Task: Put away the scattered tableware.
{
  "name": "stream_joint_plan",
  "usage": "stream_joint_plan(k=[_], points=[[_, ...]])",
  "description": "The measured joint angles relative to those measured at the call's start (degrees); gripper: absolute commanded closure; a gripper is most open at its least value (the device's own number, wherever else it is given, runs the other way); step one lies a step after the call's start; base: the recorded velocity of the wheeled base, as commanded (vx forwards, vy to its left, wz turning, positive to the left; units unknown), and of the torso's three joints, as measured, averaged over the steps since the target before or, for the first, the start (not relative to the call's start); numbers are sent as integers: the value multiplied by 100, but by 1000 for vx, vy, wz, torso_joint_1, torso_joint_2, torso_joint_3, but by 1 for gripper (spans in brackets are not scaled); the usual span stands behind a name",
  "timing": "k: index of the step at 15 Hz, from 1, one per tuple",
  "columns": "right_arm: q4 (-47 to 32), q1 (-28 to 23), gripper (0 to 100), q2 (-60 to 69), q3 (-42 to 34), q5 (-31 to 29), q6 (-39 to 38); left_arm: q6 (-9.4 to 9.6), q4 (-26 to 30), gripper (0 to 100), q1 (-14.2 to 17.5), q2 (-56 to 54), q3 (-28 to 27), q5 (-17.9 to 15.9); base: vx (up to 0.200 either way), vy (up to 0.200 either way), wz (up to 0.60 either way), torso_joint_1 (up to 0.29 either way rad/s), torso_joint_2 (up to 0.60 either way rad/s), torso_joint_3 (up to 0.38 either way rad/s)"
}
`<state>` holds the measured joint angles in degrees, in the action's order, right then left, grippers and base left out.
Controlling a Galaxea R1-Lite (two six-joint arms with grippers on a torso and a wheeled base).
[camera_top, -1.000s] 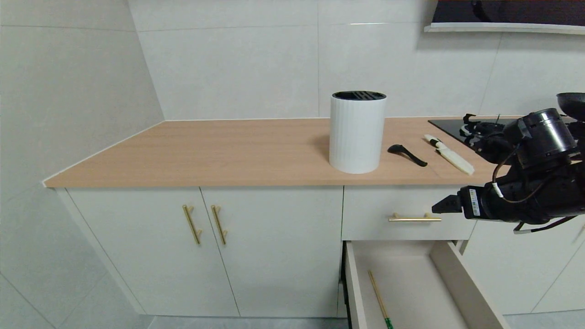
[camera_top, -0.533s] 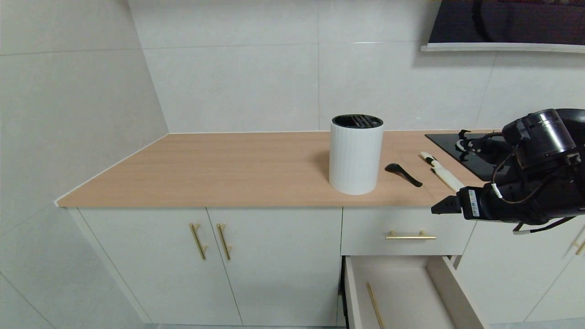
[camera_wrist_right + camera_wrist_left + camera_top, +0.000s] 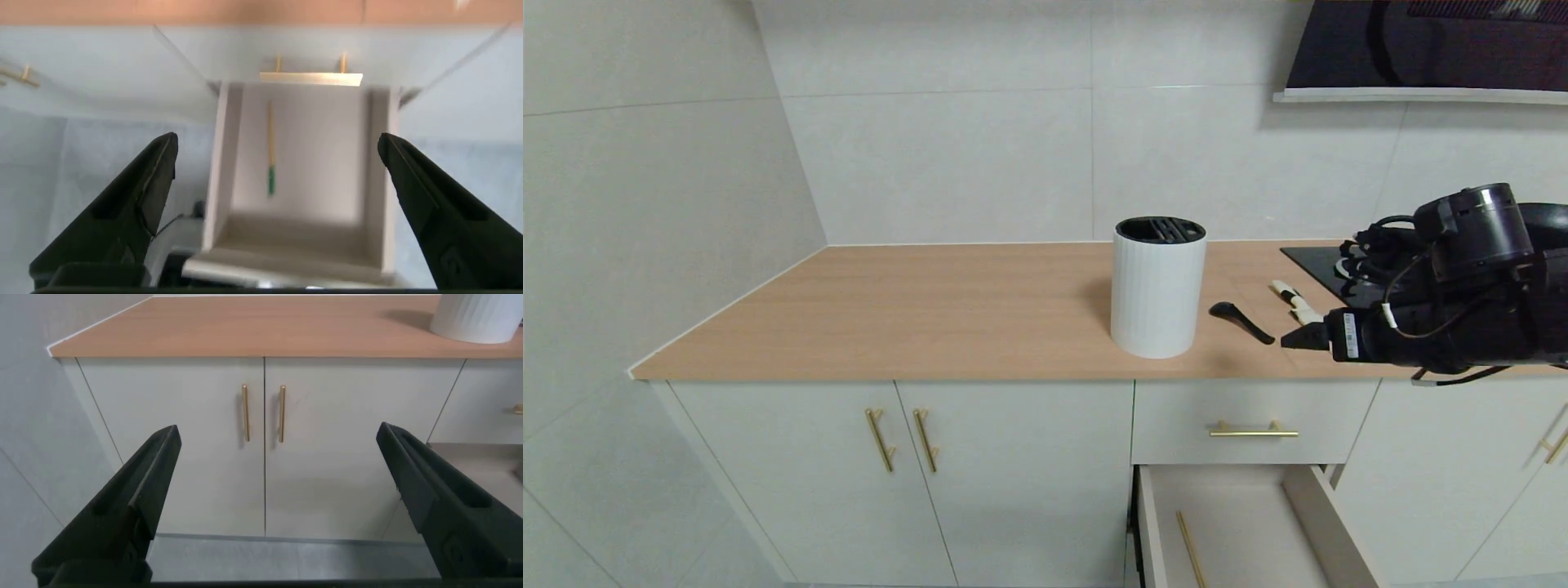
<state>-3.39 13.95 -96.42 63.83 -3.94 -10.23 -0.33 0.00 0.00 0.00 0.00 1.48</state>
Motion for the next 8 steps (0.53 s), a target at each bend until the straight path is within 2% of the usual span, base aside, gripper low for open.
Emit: stream_joint_plan(k=[4, 8], points=[[1141, -286, 0, -1163, 636, 27, 818, 1, 0, 0, 0, 0, 0, 0, 0, 0, 0, 0, 0, 0], [1507, -621, 0, -2363, 1891, 197, 1318, 0, 0, 0, 0, 0, 0, 0, 0, 0, 0, 0, 0, 0]])
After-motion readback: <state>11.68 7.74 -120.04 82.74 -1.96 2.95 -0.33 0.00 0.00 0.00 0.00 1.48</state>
